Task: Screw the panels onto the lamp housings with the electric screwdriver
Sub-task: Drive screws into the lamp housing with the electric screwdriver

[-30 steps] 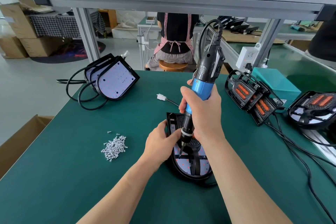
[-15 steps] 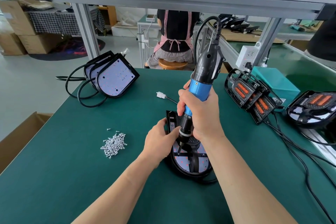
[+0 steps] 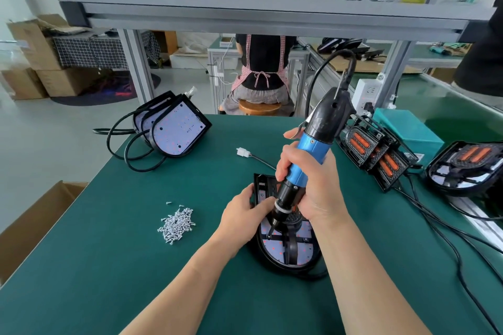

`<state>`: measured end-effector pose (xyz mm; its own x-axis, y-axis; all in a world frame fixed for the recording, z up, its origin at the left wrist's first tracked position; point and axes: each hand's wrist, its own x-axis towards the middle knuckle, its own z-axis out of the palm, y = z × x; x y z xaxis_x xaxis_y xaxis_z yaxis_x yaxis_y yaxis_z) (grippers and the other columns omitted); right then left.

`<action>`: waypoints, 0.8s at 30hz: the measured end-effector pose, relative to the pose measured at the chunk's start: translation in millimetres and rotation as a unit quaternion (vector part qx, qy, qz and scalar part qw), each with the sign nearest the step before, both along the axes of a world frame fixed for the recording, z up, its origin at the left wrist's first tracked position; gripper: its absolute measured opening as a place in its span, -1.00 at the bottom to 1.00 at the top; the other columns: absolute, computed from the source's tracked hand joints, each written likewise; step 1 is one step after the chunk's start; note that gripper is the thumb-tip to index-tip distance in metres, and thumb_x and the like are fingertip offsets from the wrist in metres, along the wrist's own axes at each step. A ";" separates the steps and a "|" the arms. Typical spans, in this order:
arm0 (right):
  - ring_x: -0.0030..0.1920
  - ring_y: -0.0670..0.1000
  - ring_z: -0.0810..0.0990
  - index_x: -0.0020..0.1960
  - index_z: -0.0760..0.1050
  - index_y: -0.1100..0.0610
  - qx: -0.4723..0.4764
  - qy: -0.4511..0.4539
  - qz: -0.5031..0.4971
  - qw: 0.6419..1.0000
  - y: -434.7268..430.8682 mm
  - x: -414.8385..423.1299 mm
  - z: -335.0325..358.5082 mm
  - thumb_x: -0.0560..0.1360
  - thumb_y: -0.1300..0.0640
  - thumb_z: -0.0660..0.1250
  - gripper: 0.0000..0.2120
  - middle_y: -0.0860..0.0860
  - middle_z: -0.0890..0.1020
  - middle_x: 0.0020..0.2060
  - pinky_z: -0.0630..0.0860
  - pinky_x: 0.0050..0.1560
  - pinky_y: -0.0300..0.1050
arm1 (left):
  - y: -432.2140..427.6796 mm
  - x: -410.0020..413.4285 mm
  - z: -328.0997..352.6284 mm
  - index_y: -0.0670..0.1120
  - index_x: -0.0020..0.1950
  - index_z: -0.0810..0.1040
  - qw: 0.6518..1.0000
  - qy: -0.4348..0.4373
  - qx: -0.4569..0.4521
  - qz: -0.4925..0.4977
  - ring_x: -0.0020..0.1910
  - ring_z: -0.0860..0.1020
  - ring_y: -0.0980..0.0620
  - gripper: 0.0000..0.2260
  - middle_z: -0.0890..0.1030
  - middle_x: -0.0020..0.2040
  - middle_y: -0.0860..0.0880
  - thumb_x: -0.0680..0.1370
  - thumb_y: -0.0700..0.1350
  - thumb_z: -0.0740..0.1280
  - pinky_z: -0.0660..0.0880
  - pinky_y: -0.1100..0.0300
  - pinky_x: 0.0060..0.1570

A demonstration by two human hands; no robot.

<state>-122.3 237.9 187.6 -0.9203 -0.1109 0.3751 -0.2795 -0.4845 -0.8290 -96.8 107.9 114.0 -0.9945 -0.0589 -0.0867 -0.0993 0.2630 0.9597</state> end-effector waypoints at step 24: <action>-0.41 -0.16 0.47 0.00 0.48 0.19 -0.440 -0.245 -0.009 0.864 70.7 -26.8 -58.8 0.55 0.02 0.37 -0.77 -0.07 0.45 -0.35 0.47 -0.35 -0.37 | -9.1 4.5 -2.9 0.03 0.34 0.51 0.999 -0.005 -0.023 0.026 -0.09 0.67 0.12 -0.43 0.71 -0.06 0.07 0.42 0.30 0.37 0.57 0.27 -0.06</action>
<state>-149.1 308.6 128.8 -0.9911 0.0337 -0.1285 -0.0126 -0.9867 -0.1618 -92.3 98.8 111.1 -0.9892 -0.1145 -0.0919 -0.1227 0.3013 0.9456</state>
